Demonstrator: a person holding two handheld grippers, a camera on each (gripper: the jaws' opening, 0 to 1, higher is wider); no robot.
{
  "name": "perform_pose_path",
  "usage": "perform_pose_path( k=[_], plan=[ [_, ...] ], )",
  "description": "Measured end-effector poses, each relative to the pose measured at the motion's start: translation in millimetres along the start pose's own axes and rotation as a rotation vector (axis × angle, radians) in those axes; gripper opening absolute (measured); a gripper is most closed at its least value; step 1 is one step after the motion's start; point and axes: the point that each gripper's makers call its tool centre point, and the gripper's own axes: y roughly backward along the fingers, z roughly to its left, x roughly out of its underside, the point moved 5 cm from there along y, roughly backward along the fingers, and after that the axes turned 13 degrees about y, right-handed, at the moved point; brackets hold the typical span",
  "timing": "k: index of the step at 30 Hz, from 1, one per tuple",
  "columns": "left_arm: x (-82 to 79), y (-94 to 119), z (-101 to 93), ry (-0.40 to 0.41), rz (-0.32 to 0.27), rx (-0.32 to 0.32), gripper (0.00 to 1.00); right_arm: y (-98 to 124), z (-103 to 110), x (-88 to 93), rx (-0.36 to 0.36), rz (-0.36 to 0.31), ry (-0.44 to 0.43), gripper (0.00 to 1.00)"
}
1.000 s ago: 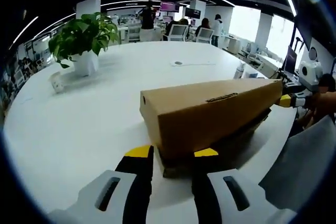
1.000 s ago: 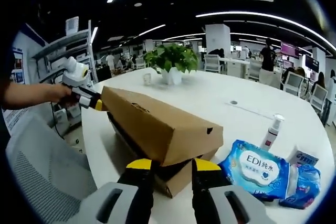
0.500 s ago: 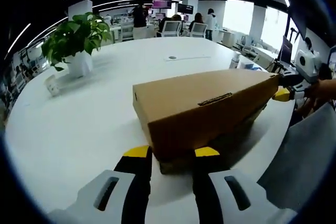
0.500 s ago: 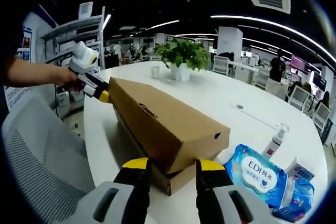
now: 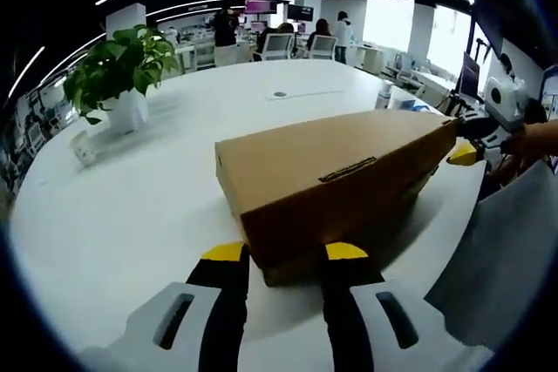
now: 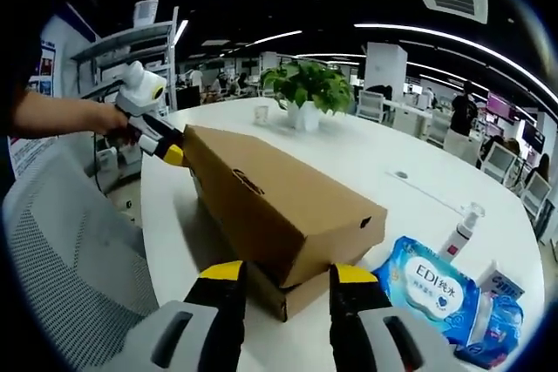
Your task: Operate the shoe box by opening the lid, removing the specified soft item, and placing it in the target area until the item is outside and the box remains undamaged.
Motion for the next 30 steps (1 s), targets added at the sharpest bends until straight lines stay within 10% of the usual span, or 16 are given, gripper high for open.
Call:
perform_pose_path(
  k=[30],
  plan=[
    [16.9, -5.0, 2.4, -0.012, 0.043, -0.004, 0.4, -3.4, 2.3, 14.5, -0.008, 0.081, -0.005, 0.36]
  ],
)
